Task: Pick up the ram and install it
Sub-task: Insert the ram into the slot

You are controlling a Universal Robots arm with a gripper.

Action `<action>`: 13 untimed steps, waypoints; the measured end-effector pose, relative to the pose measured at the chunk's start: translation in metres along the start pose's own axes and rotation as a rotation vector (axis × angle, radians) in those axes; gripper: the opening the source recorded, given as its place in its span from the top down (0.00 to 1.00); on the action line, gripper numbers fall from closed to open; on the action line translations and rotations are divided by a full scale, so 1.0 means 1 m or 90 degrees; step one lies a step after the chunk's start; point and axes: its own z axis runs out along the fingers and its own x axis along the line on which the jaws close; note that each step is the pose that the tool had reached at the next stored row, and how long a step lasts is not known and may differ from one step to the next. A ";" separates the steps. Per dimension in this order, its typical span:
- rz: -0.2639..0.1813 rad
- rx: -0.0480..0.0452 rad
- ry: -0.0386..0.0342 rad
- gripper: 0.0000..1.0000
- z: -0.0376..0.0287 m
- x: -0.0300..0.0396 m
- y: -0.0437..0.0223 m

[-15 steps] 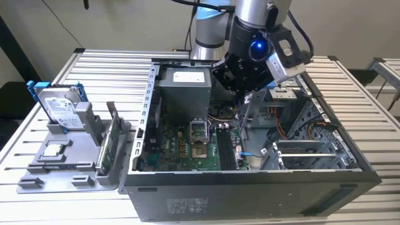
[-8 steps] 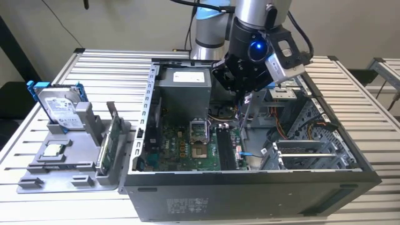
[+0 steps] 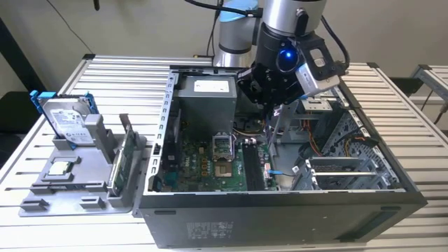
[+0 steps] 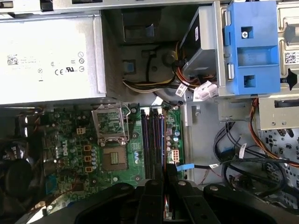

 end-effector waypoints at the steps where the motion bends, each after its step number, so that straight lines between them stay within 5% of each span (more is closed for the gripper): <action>1: -0.003 0.0008 0.0000 0.86 0.0019 0.0000 0.0001; 13: -0.030 0.0110 0.0001 0.86 0.0208 0.0005 0.0001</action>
